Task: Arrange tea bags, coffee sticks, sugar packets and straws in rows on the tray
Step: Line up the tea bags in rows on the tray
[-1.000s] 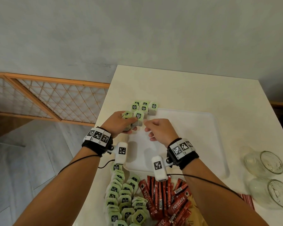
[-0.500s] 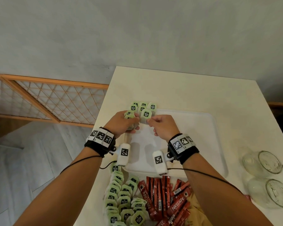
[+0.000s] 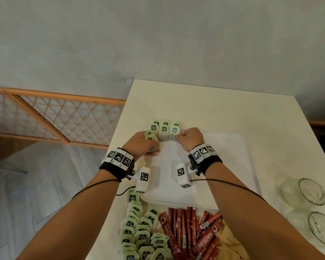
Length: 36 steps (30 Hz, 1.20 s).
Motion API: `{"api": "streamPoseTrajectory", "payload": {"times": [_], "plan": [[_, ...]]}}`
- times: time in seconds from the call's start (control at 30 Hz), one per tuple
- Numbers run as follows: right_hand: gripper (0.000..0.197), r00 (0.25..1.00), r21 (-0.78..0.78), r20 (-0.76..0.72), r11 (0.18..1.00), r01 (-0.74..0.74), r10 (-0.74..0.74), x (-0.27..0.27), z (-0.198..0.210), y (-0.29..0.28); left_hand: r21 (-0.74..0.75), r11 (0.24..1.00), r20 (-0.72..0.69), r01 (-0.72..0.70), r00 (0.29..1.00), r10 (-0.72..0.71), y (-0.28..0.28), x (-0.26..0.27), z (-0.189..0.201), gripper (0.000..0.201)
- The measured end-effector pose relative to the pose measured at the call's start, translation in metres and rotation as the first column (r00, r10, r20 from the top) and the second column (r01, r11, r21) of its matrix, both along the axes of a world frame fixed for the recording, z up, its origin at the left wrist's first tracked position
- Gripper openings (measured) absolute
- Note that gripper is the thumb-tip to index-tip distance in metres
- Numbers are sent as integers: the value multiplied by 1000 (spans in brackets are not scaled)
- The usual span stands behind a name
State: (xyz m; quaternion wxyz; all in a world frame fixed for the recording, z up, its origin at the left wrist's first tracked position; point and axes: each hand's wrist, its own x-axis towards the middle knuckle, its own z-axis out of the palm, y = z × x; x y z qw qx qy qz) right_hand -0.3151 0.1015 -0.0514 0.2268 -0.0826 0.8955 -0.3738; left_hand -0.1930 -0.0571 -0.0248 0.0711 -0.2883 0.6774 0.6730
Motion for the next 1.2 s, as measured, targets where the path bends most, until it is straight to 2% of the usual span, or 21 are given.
{"api": "streamPoseTrajectory", "payload": {"times": [0.1,0.2,0.3,0.37,0.47,0.6,0.67,0.77,0.87,1.0,1.2], "plan": [[28,1000,9,-23,1000,-12,13,-2,0,-3,23,1000,-31,7,999,-6,-2,1,2,22],[17,1000,-14,-24,1000,20,-20,-1,2,-3,24,1000,-54,6,999,-5,-6,3,2,22],[20,998,-78,-24,995,55,-57,3,1,1,-10,1000,-52,10,999,-10,-9,4,1,21],[15,1000,-165,-13,986,13,-15,10,1,3,-30,1000,-57,9,998,-11,-10,4,0,22],[29,993,-302,62,951,-74,97,31,3,6,-47,999,-68,17,997,-20,-8,5,1,14],[9,971,-386,51,902,-196,233,55,6,11,-76,994,-44,72,996,-76,-7,6,1,11],[7,973,-385,31,901,-201,230,58,4,11,-62,995,-45,78,996,-81,-8,8,1,15],[14,978,-347,40,921,-178,204,60,0,11,-50,997,-65,58,996,-61,-8,10,1,13],[13,983,-345,35,925,-158,181,58,-1,11,-50,998,-59,-31,998,28,-13,10,2,9],[10,992,-311,25,944,-107,121,48,-3,2,38,986,-39,-160,986,162,-23,11,5,4],[23,991,-247,29,962,-118,129,38,-4,-19,88,975,-8,-204,979,205,-36,15,1,18]]}}
